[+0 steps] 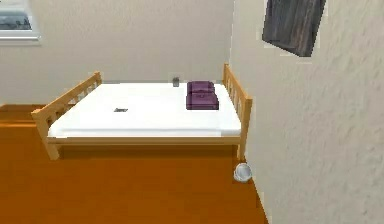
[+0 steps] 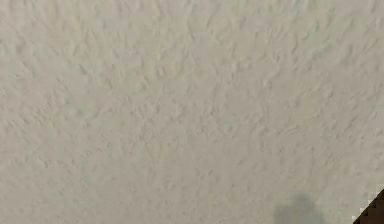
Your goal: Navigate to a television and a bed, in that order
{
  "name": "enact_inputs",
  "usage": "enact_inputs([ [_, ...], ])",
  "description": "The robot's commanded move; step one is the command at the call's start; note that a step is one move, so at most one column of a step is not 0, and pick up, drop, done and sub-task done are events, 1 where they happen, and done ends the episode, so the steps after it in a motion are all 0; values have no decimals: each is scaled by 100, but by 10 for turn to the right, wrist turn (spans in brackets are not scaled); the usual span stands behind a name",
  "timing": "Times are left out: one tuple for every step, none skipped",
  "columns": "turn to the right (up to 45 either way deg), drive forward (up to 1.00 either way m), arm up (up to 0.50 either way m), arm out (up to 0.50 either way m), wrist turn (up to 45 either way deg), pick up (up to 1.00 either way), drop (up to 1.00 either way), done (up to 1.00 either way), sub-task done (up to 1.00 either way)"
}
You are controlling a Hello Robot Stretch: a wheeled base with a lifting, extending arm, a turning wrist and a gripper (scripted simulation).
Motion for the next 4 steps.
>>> enact_inputs([
  [-450,0,0,0,0,0,0,0,0],
  [-300,0,0,0,0,0,0,0,0],
  [0,15,0,0,0,0,0,0,0],
  [-390,0,0,0,0,0,0,0,0],
])
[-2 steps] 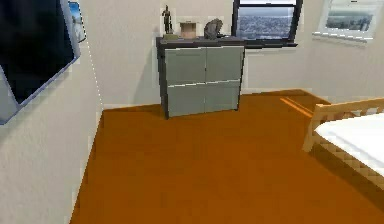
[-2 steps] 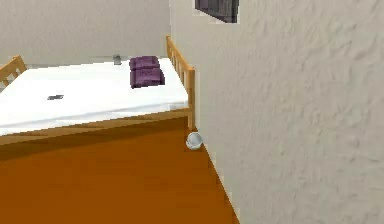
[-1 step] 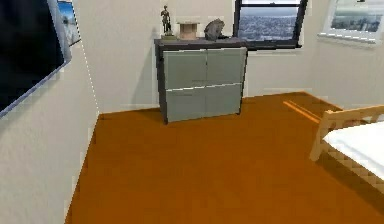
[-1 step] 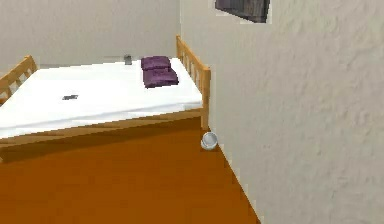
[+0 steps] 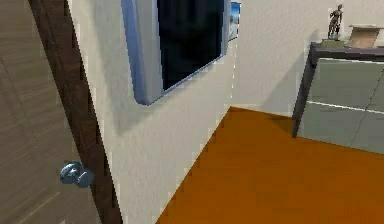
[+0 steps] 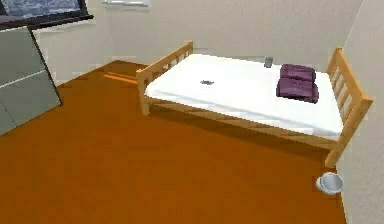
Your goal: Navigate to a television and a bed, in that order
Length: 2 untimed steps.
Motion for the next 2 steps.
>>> enact_inputs([
  [0,0,0,0,0,0,0,0,100],
  [450,0,0,0,0,0,0,0,0],
])
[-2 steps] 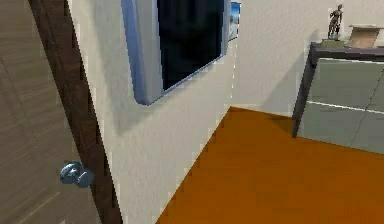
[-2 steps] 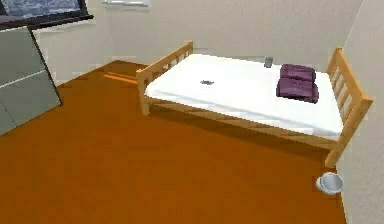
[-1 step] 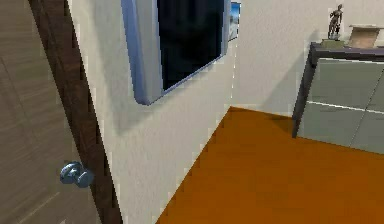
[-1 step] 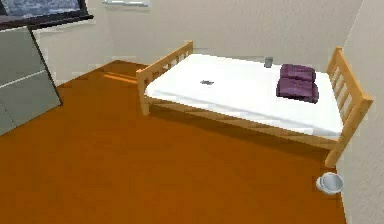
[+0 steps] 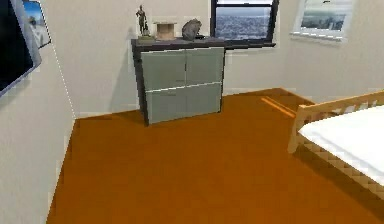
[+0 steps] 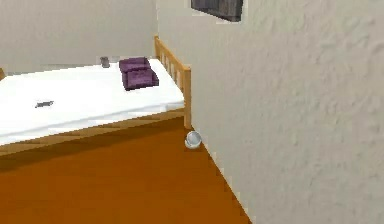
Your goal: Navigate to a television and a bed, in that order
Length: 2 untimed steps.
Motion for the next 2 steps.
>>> enact_inputs([
  [450,0,0,0,0,0,0,0,0],
  [210,0,0,0,0,0,0,0,0],
])
